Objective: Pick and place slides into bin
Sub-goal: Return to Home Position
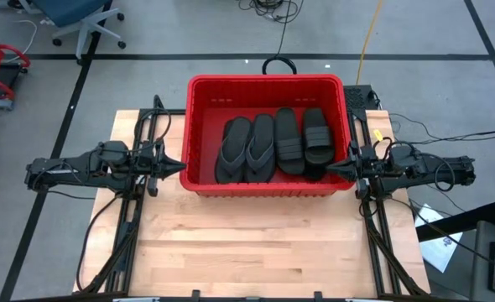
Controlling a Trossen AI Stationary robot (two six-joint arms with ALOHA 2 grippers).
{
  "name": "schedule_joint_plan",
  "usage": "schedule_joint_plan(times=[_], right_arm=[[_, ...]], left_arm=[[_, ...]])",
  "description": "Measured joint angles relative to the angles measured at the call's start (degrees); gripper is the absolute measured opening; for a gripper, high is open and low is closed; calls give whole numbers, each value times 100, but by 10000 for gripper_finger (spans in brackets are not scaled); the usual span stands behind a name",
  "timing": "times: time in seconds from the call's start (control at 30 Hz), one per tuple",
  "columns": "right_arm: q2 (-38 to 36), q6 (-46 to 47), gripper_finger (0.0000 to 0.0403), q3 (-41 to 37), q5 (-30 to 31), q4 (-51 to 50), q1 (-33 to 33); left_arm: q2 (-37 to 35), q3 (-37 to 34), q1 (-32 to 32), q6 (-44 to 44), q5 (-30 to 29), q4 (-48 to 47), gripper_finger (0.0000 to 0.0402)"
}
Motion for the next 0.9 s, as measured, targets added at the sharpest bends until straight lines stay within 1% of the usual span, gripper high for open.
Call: schedule_joint_plan(times=[0.2,0.47,0.6,0.9], right_arm=[[-1,0,0,0,0,0,-1],[-1,-1,0,0,0,1,0],[0,-1,0,0,0,1,0],[1,0,0,0,-1,0,1]], left_arm=[[0,0,0,-1,-2,2,2],[0,0,0,1,-2,2,24],[0,0,0,1,-2,1,28],[0,0,0,1,-2,0,7]])
